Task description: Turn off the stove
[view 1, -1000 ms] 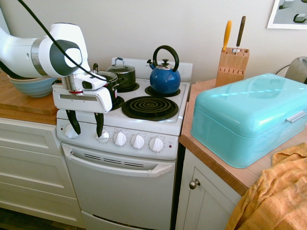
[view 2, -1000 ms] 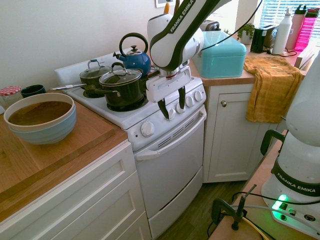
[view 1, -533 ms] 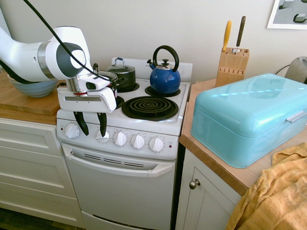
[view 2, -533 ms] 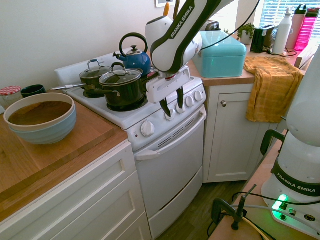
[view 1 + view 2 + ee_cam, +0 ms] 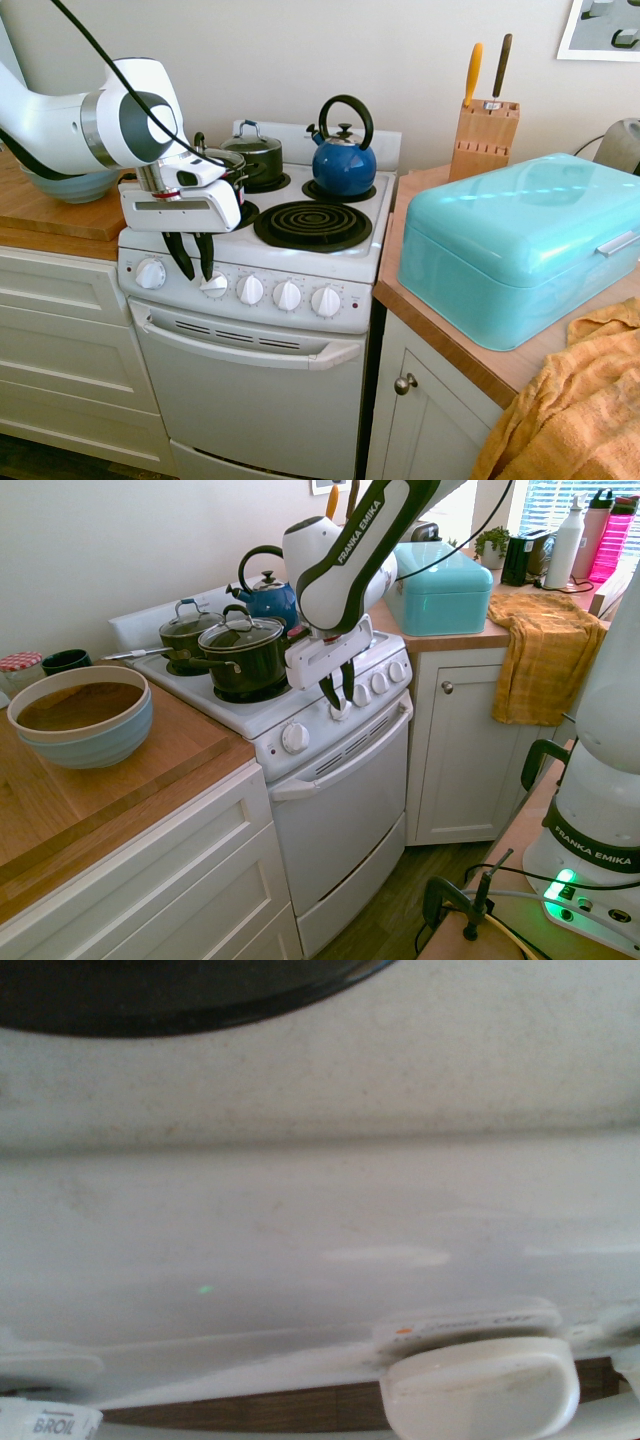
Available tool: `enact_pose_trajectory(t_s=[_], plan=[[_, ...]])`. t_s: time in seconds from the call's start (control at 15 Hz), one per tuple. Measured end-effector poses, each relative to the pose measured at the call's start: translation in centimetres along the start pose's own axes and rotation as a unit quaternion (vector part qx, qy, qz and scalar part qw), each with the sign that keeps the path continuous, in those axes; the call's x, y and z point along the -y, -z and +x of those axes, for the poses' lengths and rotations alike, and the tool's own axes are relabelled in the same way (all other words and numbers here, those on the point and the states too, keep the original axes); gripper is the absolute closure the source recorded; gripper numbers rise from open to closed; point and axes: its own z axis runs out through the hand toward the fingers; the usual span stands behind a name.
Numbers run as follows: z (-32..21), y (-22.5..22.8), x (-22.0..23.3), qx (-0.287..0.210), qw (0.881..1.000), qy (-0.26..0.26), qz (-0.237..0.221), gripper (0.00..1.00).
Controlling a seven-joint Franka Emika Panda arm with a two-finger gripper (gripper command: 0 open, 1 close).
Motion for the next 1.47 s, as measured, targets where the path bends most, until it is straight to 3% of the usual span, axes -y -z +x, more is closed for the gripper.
enact_pose_trajectory(t_s=[1.47], plan=[[2.3, -1.5, 0.9, -0.011, 0.999, -0.034, -0.034, 1.00]])
